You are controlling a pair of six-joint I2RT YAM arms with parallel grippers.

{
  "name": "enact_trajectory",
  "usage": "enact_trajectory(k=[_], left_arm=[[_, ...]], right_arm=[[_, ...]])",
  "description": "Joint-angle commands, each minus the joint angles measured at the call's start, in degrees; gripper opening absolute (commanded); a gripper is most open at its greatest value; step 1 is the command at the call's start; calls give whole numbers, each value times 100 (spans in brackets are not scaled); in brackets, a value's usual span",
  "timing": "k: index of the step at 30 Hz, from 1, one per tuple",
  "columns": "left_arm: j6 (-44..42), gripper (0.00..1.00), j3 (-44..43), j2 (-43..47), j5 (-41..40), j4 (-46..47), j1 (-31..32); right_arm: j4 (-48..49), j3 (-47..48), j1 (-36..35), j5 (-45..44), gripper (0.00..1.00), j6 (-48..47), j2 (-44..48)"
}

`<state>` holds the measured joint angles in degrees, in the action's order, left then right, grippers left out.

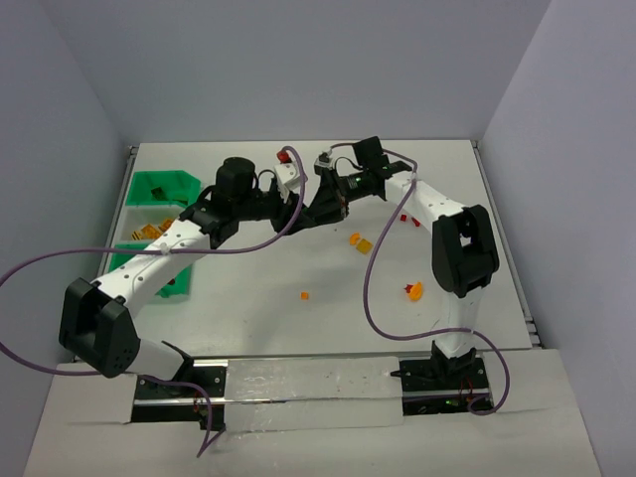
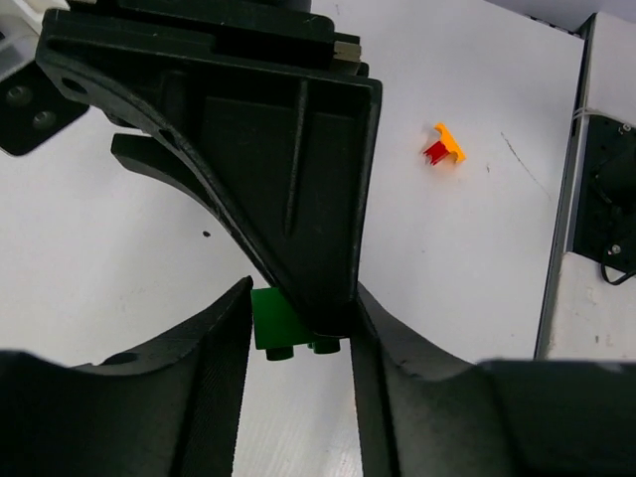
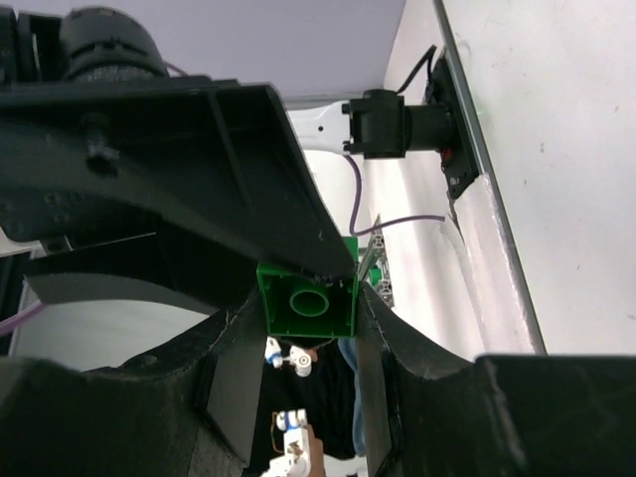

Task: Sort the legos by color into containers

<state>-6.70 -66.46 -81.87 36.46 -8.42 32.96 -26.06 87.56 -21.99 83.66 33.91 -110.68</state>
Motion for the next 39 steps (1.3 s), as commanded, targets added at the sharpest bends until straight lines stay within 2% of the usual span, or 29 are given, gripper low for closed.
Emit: enact_trajectory(k=[1, 2, 4, 5, 6, 7, 8, 9, 11, 12, 15, 18, 21, 22, 24, 25, 26, 30, 36, 39], left_arm=[[-77, 36, -196, -58, -109, 123, 35], [-82, 26, -183, -43, -122, 112, 35], [-82, 15, -163, -18, -151, 88, 33], [-69, 1, -125, 27, -222, 37, 27], [-60, 0, -97, 55, -252, -8, 26], [-52, 0, -79, 90, -262, -69, -23], [-35, 0, -61, 133, -246, -130, -84], [65, 0, -3, 234, -138, -224, -260], [303, 0, 138, 421, 89, -298, -543], [366, 0, 174, 491, 293, -422, -862], [529, 0, 131, 691, 254, -840, -1466], [617, 0, -52, 670, -108, -1243, -2386], [617, 0, -311, 431, -466, -1442, -3528], [617, 0, -408, 342, -633, -1477, -3702], [617, 0, -743, -11, -1181, -1534, -4040], [617, 0, -900, -167, -1355, -1608, -4069], [617, 0, -1232, -507, -1499, -1755, -4243], [386, 0, -2197, -1546, -1572, -2017, -4696], [239, 0, -2865, -2501, -2335, -1883, -4746], [230, 0, -3118, -2920, -2432, -1874, -4746]], right_arm=[[253, -112, -77, 600, 0, 163, 449], [264, -116, -77, 617, 0, 169, 456], [270, -116, -77, 659, 2, 171, 467], [276, -116, -77, 685, 8, 177, 460], [277, -99, -77, 695, 15, 178, 460], [268, -107, -69, 712, 44, 169, 460], [260, -107, -52, 713, 46, 152, 460], [243, -115, -2, 623, 75, 135, 476], [241, -107, 164, 344, 93, 125, 520], [233, -99, 234, 230, 97, 133, 530], [206, -11, 481, -118, 99, 113, 625], [-77, 186, 759, -775, 100, -160, 726], [-1584, 1037, 905, -2278, 100, -1647, 707], [-1932, 1229, 907, -2713, 100, -2004, 706], [-2124, 1289, 898, -3630, 100, -2470, 911], [-2092, 1229, 898, -3716, 100, -2576, 926], [-1974, 1039, 883, -4307, 100, -2780, 1138], [-1690, 516, 855, -5750, 100, -3279, 1809], [-1367, -336, 855, -6757, 100, -3927, 2385], [-1341, -614, 863, -7019, 100, -4092, 2498]])
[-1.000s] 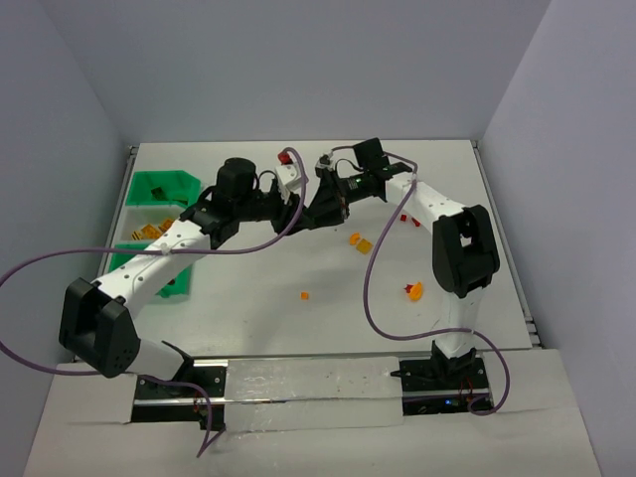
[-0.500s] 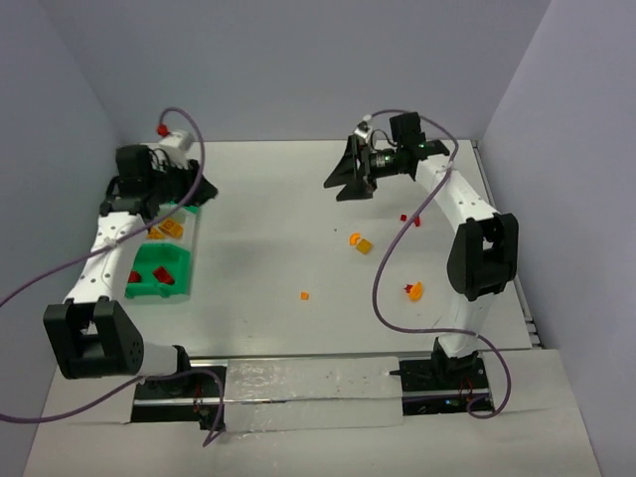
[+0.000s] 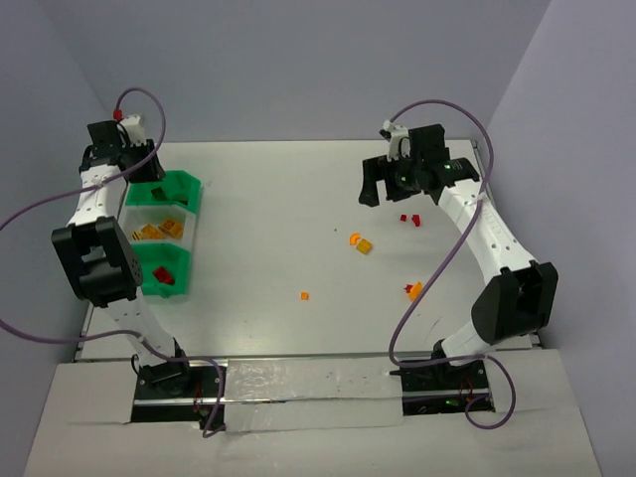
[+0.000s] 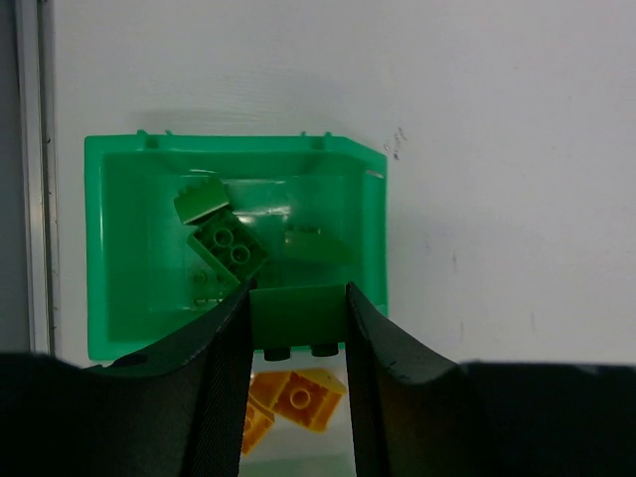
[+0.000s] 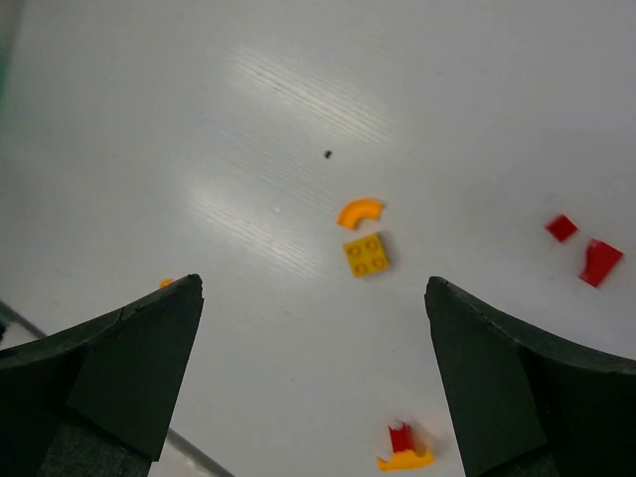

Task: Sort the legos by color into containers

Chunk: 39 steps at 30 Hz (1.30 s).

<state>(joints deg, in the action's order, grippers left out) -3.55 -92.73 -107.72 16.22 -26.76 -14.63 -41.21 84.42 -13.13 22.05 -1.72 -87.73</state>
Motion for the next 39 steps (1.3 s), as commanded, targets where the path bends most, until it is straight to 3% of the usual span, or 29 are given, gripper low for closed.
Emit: enact_trajectory(k=[1, 9, 13, 14, 15, 21, 29, 34, 39], left_arm=[[-85, 1, -517, -415, -418, -23, 13], [-76, 13, -670, -952, -552, 104, 31], [-110, 33, -590, -963, -566, 93, 48], [-119, 34, -588, -962, -567, 92, 48], [-135, 43, -557, -923, -567, 84, 41], [-185, 64, -422, -673, -487, 66, 52], [-213, 73, -297, -411, -226, 16, 66], [-311, 73, -85, 109, 328, -25, 165], [-424, 73, 64, 561, 560, -202, 320]], right_arm=[[175, -363, -23, -929, 100, -565, 204], [-108, -867, 70, -1167, 100, -972, 359], [-501, -1088, 125, -1220, 100, -1280, 406], [-613, -1141, 126, -1221, 99, -1365, 406], [-812, -1287, 149, -1252, 99, -1507, 429], [-1378, -2108, 262, -1525, 97, -2062, 721], [-1366, -2450, 299, -1592, 94, -2282, 873], [-1631, -2212, 284, -1430, 84, -2437, 515], [-2056, -2299, 280, -1314, 88, -2695, 192]])
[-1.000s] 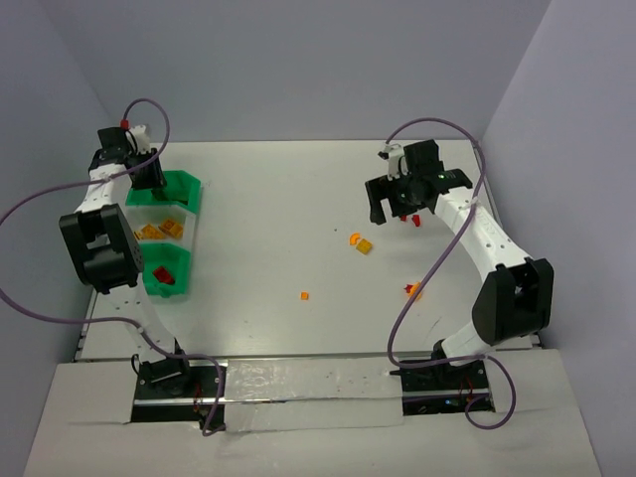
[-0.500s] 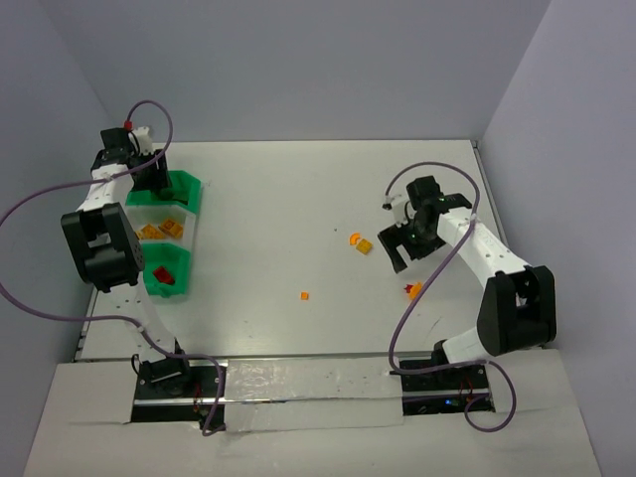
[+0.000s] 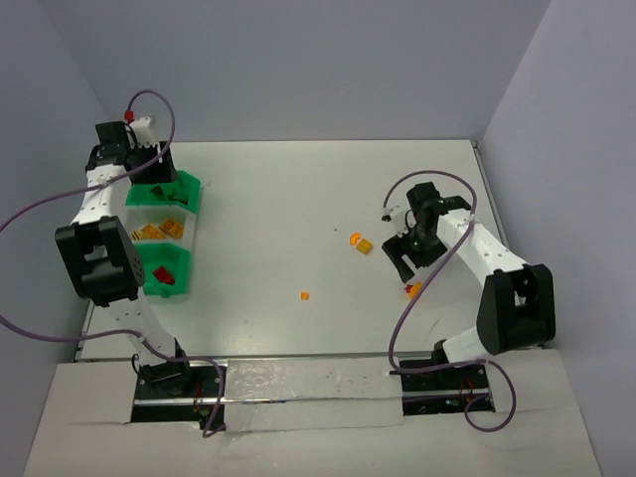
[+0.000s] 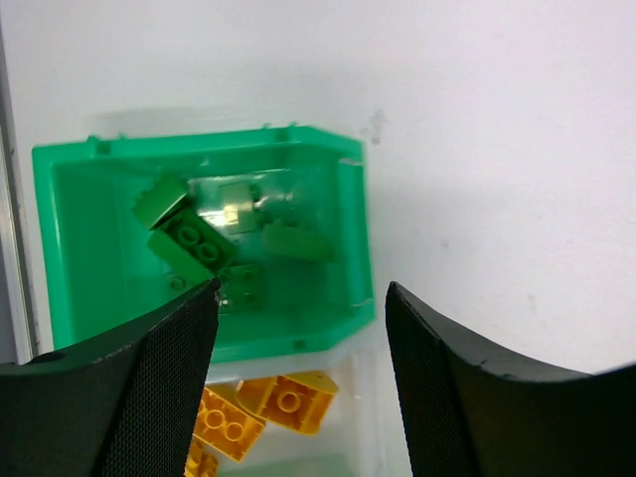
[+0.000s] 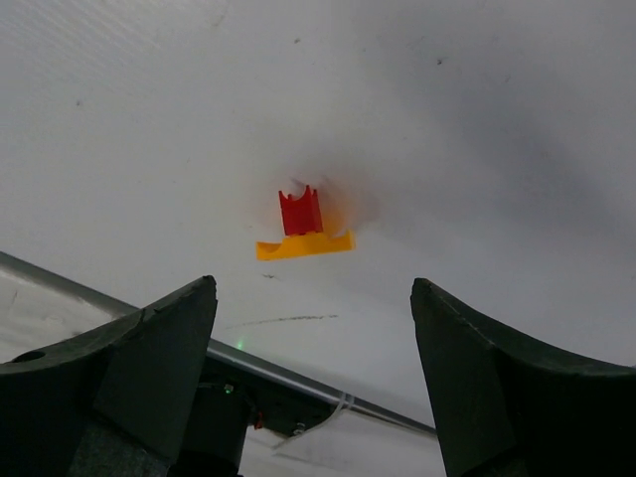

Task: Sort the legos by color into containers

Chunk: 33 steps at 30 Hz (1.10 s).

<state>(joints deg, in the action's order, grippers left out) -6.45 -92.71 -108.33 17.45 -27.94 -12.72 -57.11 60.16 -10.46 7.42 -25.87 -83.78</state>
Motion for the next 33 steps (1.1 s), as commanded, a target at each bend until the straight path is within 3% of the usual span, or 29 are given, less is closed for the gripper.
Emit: enact_trajectory(k=[1, 5, 9, 14, 17, 33], left_arm=[[-116, 73, 106, 712, 491, -93, 142], [-34, 73, 237, 948, 704, -124, 171], [21, 73, 316, 1068, 876, -159, 255], [37, 73, 342, 1113, 918, -186, 357], [38, 74, 365, 1139, 918, -192, 367], [32, 77, 482, 1279, 997, -203, 367]], right_arm=[[-467, 71, 7, 151, 89, -306, -199], [-332, -37, 9, 110, 90, -308, -106], [-334, 118, -38, 152, 86, -401, -195], [-404, 541, -243, -28, 67, -636, -547], [-599, 762, -379, -135, 63, -796, -920], [-937, 1108, -554, -434, 58, -844, -1980]])
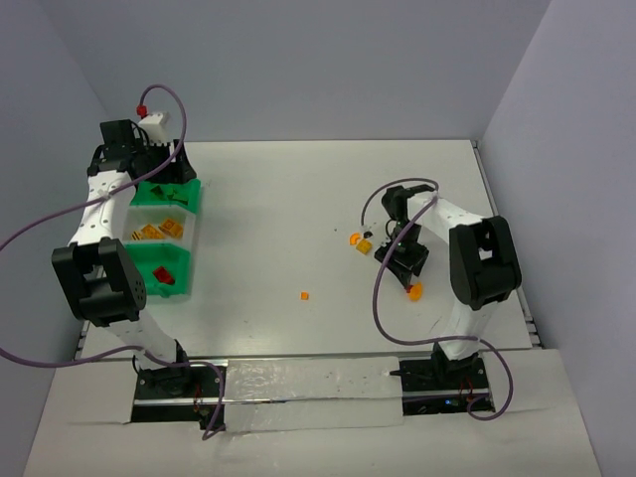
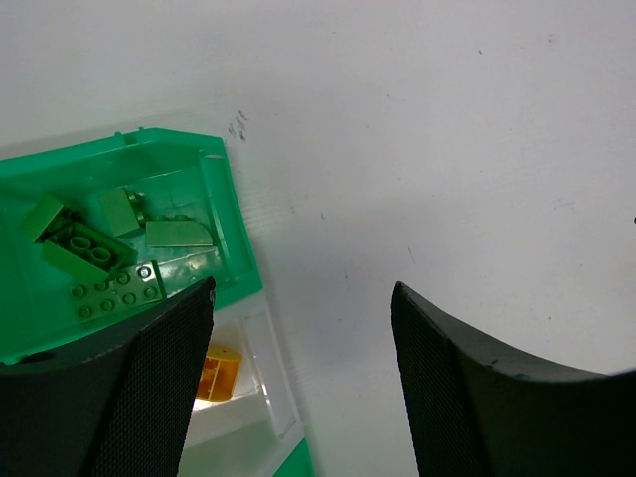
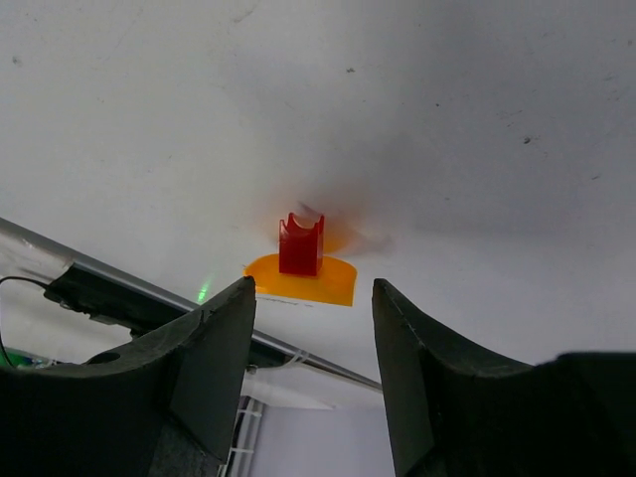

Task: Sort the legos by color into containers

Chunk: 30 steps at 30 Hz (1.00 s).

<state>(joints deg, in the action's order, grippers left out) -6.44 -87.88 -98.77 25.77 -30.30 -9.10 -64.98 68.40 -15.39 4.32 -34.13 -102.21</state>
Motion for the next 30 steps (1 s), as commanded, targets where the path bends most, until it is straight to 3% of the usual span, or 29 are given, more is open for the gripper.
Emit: enact_trajectory(k=[1, 30], left_arm=[[34, 77, 1, 323, 165, 35, 5], [-15, 78, 60, 390, 130, 77, 5]], right_arm=[[-132, 302, -63, -130, 58, -1, -167], [-41, 138, -407, -622, 53, 240, -745]])
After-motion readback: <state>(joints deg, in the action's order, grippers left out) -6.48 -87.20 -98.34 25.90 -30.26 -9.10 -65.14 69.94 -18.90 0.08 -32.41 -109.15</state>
